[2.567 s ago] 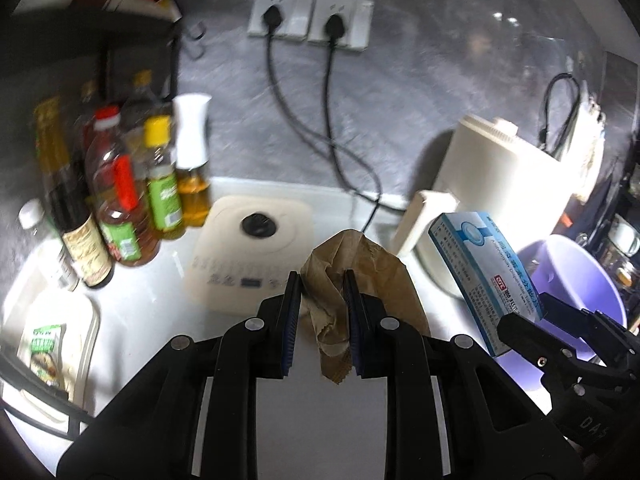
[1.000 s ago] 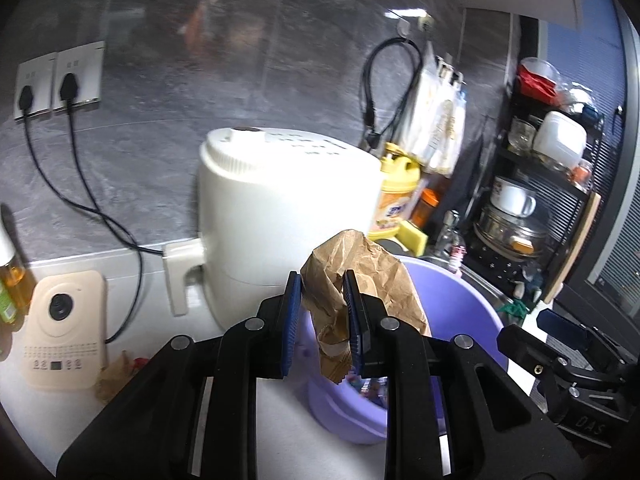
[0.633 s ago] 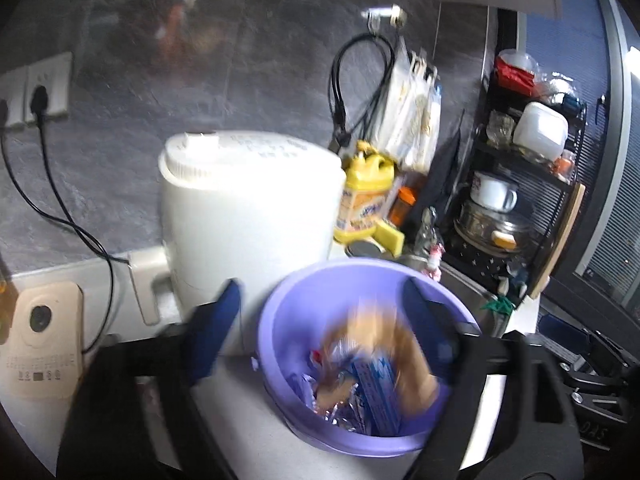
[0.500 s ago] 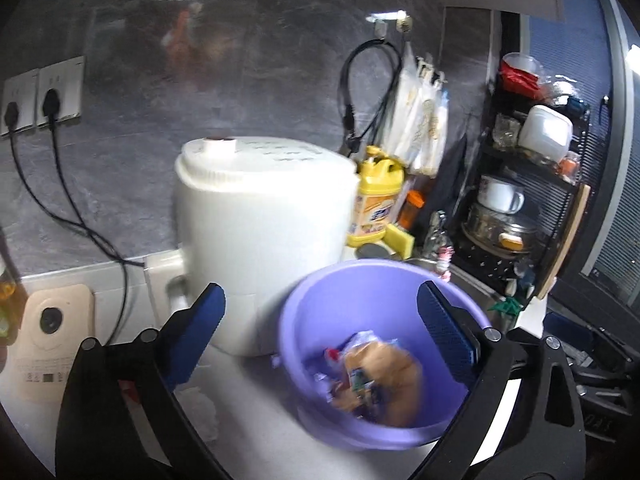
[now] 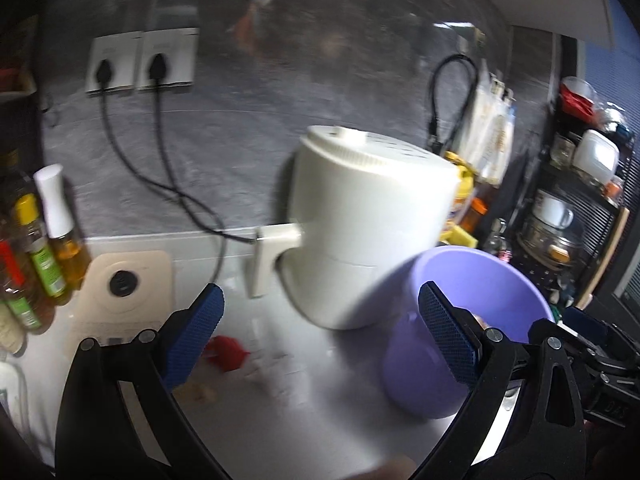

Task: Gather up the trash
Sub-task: 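Move both open tools back to the crumpled paper and tissue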

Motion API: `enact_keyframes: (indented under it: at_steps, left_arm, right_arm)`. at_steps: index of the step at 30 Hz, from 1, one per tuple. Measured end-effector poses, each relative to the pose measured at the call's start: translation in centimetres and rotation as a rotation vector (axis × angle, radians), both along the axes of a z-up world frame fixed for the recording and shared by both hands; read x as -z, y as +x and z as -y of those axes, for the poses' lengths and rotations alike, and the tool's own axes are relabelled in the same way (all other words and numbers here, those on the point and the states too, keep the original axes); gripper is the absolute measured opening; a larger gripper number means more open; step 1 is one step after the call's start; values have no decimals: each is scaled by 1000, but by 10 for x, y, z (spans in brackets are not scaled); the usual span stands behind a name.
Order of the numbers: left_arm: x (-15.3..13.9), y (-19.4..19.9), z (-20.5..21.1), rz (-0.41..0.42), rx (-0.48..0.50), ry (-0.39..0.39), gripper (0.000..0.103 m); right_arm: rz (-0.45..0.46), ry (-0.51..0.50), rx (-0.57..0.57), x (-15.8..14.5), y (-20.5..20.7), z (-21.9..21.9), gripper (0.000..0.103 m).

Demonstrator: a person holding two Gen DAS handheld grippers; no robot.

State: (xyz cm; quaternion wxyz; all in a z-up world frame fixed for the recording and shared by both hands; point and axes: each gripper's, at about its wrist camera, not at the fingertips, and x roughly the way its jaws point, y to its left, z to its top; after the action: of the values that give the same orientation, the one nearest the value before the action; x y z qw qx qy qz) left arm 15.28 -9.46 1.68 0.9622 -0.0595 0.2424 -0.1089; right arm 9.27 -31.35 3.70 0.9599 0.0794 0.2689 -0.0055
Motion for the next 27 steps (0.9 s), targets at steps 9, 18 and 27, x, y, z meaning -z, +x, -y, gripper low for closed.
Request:
enact_keyframes:
  at_steps: [9,18,27]
  left_arm:
    - [8,-21,-47,-7,-88,-11,97]
    - [14,-39,-79,-15,-166,6,97]
    - [26,-49,-107,-36,-238,-9,97]
  right_arm:
    - [-7,-9,-102,3,0,-43,90]
    - [-12,-21,-190,7,0,-78,93]
    - [-51,-35,-273,22,6,-109,94]
